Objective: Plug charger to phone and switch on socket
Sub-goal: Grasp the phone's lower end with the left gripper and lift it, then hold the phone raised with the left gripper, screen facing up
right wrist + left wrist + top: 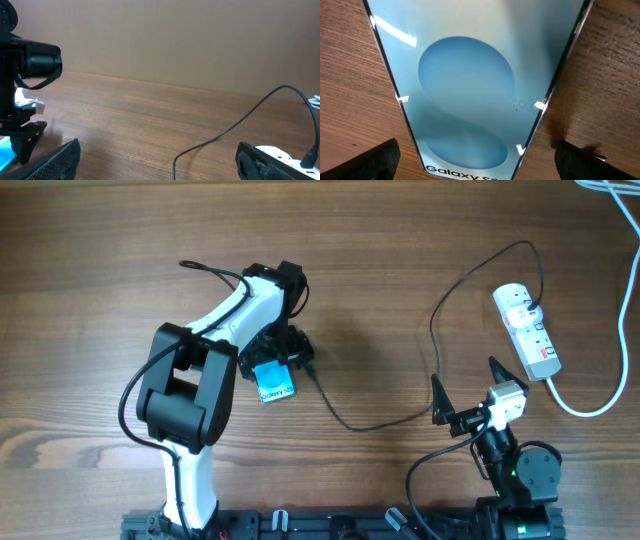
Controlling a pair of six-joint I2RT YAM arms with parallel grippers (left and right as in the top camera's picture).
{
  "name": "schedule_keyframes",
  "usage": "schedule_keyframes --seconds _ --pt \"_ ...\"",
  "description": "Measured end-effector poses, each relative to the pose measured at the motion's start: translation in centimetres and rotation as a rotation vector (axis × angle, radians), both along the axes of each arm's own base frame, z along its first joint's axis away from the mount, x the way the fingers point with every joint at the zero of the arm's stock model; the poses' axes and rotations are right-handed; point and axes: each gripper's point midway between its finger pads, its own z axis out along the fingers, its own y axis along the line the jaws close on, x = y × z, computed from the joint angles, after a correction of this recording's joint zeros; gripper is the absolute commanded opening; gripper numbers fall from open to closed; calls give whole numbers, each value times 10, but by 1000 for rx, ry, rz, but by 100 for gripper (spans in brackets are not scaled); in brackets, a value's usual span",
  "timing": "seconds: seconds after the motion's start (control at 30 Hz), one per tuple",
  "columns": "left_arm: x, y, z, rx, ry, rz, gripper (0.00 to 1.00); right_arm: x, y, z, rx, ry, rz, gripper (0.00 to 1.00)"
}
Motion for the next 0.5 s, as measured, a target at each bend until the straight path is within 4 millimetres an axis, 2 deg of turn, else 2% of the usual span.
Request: schedule_keyframes --seconds 0.1,0.13,0.17,0.27,0.3,0.37,0.5 --pt "7 2 3 -3 -38 6 100 0 0 0 0 0 0 100" --pt "11 3 11 -10 -69 10 100 0 0 0 0 0 0 100" --pt "15 3 22 -22 -106 13 100 0 0 0 0 0 0 100" --pt "28 2 71 -73 -261 19 100 0 0 0 0 0 0 100" --pt "28 2 81 -81 -285 19 100 0 0 0 0 0 0 100" --pt "25 3 83 -78 -276 18 100 0 0 0 0 0 0 100" --pt "17 -2 73 -74 -260 -3 100 0 0 0 0 0 0 100"
